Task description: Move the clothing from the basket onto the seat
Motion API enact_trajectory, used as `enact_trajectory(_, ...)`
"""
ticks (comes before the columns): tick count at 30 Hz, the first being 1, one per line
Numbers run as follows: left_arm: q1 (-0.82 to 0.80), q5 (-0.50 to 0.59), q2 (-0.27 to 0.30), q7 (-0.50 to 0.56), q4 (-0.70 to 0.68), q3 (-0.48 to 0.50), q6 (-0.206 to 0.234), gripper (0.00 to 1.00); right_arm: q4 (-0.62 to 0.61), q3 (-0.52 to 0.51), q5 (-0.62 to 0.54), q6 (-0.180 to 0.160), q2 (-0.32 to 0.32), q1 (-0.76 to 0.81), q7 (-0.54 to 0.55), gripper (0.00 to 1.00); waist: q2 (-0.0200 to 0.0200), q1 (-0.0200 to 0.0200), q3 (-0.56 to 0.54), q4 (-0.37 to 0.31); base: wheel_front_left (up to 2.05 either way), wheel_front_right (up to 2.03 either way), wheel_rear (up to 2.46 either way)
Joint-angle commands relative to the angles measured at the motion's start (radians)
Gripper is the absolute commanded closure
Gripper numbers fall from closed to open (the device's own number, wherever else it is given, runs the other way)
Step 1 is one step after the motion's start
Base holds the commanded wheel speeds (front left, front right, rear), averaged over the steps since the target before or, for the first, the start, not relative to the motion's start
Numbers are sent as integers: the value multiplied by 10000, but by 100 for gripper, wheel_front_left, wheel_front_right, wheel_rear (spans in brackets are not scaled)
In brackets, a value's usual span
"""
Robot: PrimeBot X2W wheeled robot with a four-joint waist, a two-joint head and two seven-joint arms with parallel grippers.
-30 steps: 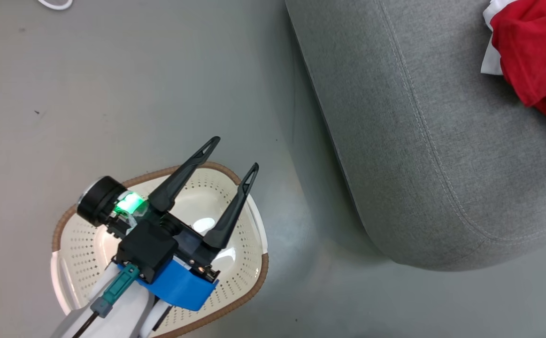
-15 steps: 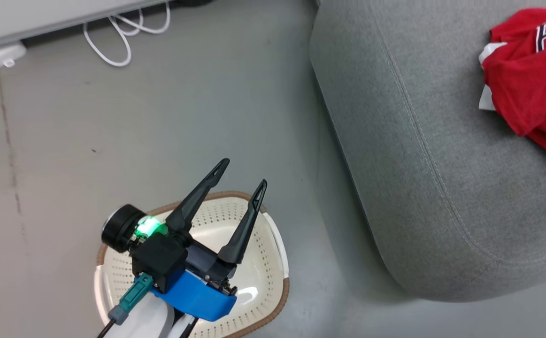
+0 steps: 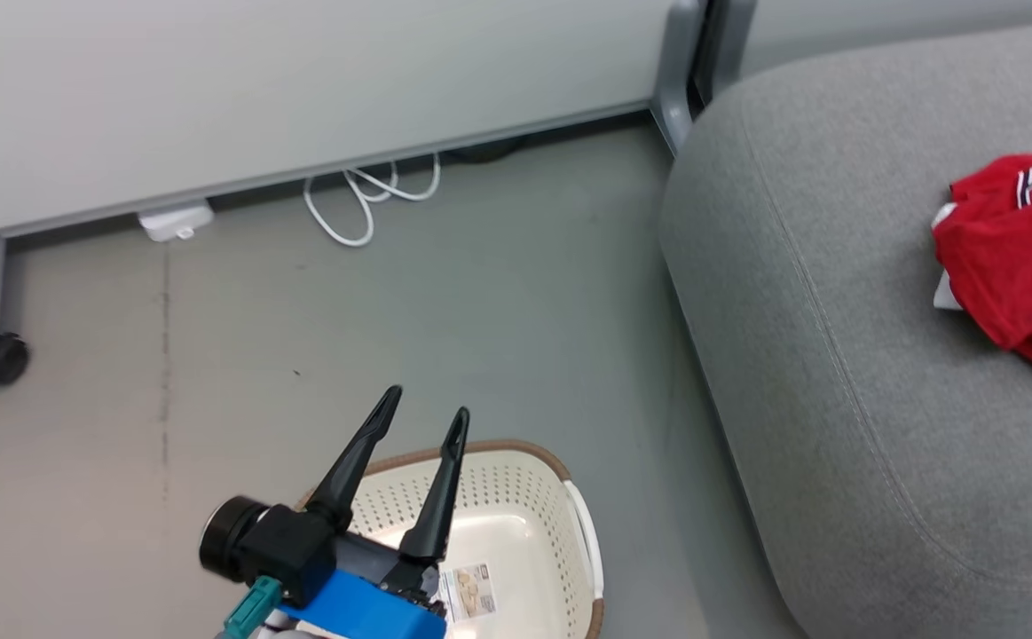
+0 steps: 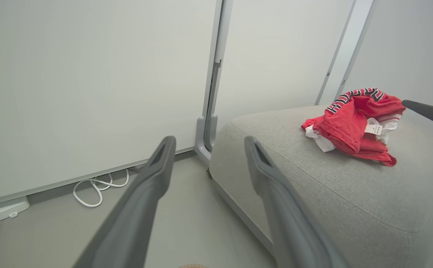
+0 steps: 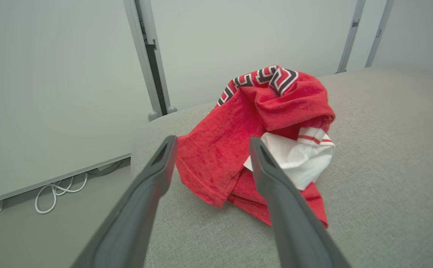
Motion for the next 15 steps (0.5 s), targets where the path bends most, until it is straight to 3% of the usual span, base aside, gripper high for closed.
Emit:
enact_trajectory(1, 207, 6, -51, -24, 82, 218, -8, 0, -400, 103, -88, 6, 143, 497, 121, 0, -1, 3, -572, 465, 0, 0, 0)
enact_trajectory(7, 903, 283, -329, -26, 329, 1084, -10, 0, -2209, 752, -769, 6, 844, 2159, 609, 0, -1, 3, -1235, 943, 0, 0, 0)
enact_trajectory(15, 1434, 348, -516, -24, 562, 1652, -11, 0, -3660, 1130, -1464, 6, 1635, 3714, 709, 0, -1, 3, -1946, 1619, 0, 0, 0)
